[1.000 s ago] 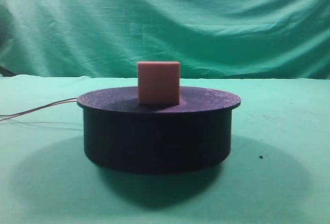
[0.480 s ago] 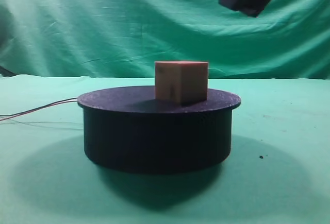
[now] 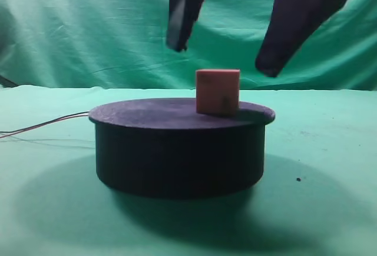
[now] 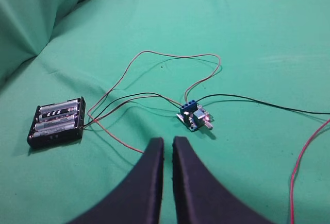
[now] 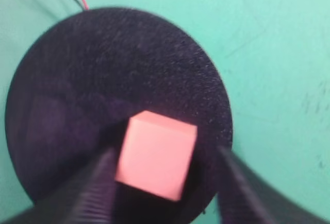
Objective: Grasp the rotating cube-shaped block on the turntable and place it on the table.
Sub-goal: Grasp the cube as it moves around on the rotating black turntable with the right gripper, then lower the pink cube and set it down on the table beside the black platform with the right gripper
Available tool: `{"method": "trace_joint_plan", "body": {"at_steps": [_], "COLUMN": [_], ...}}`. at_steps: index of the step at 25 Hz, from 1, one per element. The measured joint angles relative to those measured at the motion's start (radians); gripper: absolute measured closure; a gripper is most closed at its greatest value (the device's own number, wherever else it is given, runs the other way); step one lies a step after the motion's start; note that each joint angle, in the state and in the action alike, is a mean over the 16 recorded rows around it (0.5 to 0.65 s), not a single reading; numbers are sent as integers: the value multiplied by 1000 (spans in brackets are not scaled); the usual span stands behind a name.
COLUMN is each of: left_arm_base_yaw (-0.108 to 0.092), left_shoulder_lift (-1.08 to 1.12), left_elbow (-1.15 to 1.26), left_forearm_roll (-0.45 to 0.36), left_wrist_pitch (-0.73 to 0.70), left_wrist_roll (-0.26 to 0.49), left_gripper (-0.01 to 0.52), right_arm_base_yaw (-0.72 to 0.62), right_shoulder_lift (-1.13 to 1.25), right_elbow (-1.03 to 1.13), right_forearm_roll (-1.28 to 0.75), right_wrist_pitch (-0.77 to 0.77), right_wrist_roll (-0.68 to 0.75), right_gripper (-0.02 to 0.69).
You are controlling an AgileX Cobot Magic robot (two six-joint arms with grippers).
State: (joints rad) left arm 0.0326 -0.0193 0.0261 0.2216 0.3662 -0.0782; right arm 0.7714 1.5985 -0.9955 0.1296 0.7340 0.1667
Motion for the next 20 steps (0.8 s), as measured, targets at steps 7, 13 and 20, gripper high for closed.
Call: {"method": "trace_joint_plan", "body": {"at_steps": [7, 13, 20], "left_arm_base_yaw": [0, 0, 0], "left_shoulder_lift": [0, 0, 0], "left_elbow": [0, 0, 0], "left_forearm_roll": [0, 0, 0], "left_wrist_pitch": [0, 0, 0], "left_wrist_roll": [0, 0, 0], "left_gripper": [514, 514, 514], "right_arm_base_yaw": [-47, -135, -221], "right_shoulder_lift": [-34, -99, -123], "right_elbow": [-45, -16, 110], "right_forearm_roll": [-88, -141, -135], "right_wrist_pitch": [44, 85, 23], "right_wrist_roll": [28, 30, 17], "right_gripper": [418, 440, 440]}}
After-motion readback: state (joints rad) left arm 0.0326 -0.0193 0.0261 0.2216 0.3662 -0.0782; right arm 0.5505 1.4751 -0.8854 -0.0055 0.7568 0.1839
